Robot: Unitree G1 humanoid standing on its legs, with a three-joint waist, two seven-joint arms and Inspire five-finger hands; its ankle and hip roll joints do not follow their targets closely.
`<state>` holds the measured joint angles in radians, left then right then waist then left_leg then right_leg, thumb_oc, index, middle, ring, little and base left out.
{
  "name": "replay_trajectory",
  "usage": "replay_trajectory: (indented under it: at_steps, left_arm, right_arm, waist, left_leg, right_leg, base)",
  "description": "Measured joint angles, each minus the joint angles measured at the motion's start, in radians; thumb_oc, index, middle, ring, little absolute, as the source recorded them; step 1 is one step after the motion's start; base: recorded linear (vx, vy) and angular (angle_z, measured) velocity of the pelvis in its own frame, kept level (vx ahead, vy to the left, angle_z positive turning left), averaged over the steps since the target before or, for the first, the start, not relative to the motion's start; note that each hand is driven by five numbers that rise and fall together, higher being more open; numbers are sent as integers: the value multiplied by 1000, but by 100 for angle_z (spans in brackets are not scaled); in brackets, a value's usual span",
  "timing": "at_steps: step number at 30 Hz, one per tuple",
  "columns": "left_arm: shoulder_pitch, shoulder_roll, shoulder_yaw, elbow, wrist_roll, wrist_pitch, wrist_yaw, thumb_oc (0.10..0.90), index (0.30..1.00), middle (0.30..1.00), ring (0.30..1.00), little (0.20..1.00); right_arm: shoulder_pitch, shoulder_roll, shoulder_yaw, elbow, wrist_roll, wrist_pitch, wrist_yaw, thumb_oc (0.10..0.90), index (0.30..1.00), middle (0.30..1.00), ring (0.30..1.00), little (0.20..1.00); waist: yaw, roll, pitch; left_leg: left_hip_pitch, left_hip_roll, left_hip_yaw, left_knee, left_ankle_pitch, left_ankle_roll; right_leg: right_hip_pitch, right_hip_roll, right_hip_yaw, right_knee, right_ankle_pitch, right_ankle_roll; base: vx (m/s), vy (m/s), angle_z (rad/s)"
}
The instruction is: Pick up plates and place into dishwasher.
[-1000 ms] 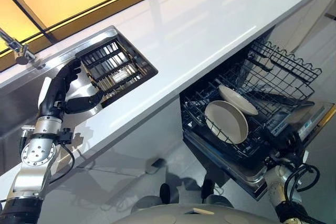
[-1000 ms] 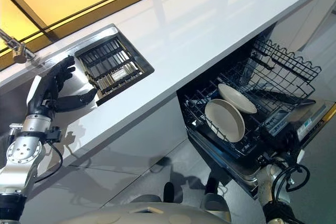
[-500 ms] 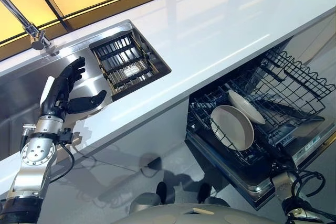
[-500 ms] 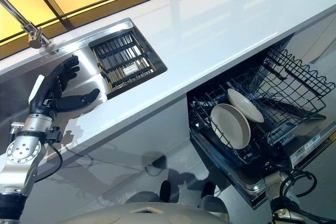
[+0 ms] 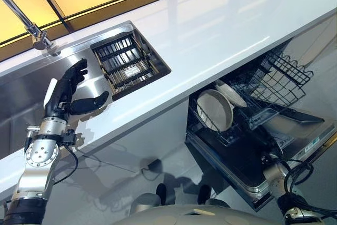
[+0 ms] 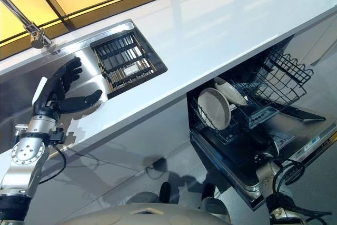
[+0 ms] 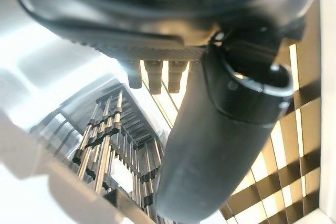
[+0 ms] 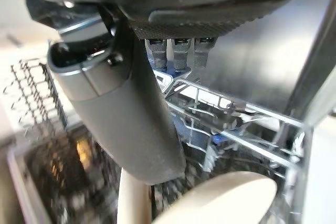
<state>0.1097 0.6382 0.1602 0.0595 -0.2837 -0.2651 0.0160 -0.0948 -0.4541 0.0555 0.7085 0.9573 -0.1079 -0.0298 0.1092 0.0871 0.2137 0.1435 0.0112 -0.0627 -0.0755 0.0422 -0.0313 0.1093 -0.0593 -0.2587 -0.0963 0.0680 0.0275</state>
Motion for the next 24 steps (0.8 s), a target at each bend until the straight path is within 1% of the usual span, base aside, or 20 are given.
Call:
replay_trajectory:
  at_steps: [2,7,8,10,12,16,22,24]
  left_arm:
    - [-12,-3,-10,9,0,0,-1,800,900,900,900,900]
    - [-48,-12,-39,9,2,0,-2,800,900,900,900,900]
    - [-50,-14,-43,9,2,0,-2,800,900,900,900,900]
    - [-51,-22,-50,9,2,0,-2,800,900,900,900,900]
    - [-54,-36,-56,10,1,0,-2,800,900,900,900,900]
    - [-55,-41,-81,12,0,0,-5,800,900,900,900,900]
    - [-72,-41,-89,12,-2,0,-15,800,900,900,900,900]
    - [-86,-41,-89,12,-7,0,-22,800,900,900,900,900]
  right_arm:
    - [-48,-5,31,-15,-27,-1,21,800,900,900,900,900]
    - [-173,-12,72,-15,-44,1,3,800,900,900,900,900]
    - [-192,-10,72,-15,-44,1,-1,800,900,900,900,900]
    - [-218,-9,84,-11,-32,6,-11,800,900,900,900,900]
    - [-223,-9,84,-11,6,7,-20,800,900,900,900,900]
    - [-228,-11,84,-11,82,15,-30,800,900,900,900,900]
    - [-235,-17,81,-11,84,19,-46,800,900,900,900,900]
    - [-239,-16,87,-11,79,19,-59,800,900,900,900,900]
  waist:
    - [12,0,0]
    - [60,2,1]
    - [62,3,3]
    - [68,3,3]
    - [80,4,4]
    - [81,2,8]
    - [83,-2,15]
    - [82,-7,18]
  left_leg:
    - [2,0,0,2,0,0]
    - [0,-1,-3,7,0,-1]
    - [-1,-2,-10,7,0,-1]
    - [-1,-3,-13,9,0,-1]
    - [-1,-3,-11,9,-1,-2]
    - [1,-4,-12,9,-1,-2]
    - [2,-2,-11,8,-1,-2]
    - [3,-3,-11,8,-1,-2]
  right_leg:
    - [2,0,0,0,2,-4]
    - [5,0,-4,0,3,-4]
    - [6,0,-5,0,3,-5]
    - [10,-1,-10,0,2,-5]
    - [11,-2,-16,2,2,-5]
    - [17,-2,-24,4,1,-5]
    - [18,0,-24,4,1,-5]
    - [19,0,-23,5,1,-5]
  base:
    - [33,57,2]
    - [43,66,4]
    - [38,64,12]
    - [37,65,10]
    - [34,67,3]
    - [18,47,5]
    - [-9,59,1]
    - [-18,49,-1]
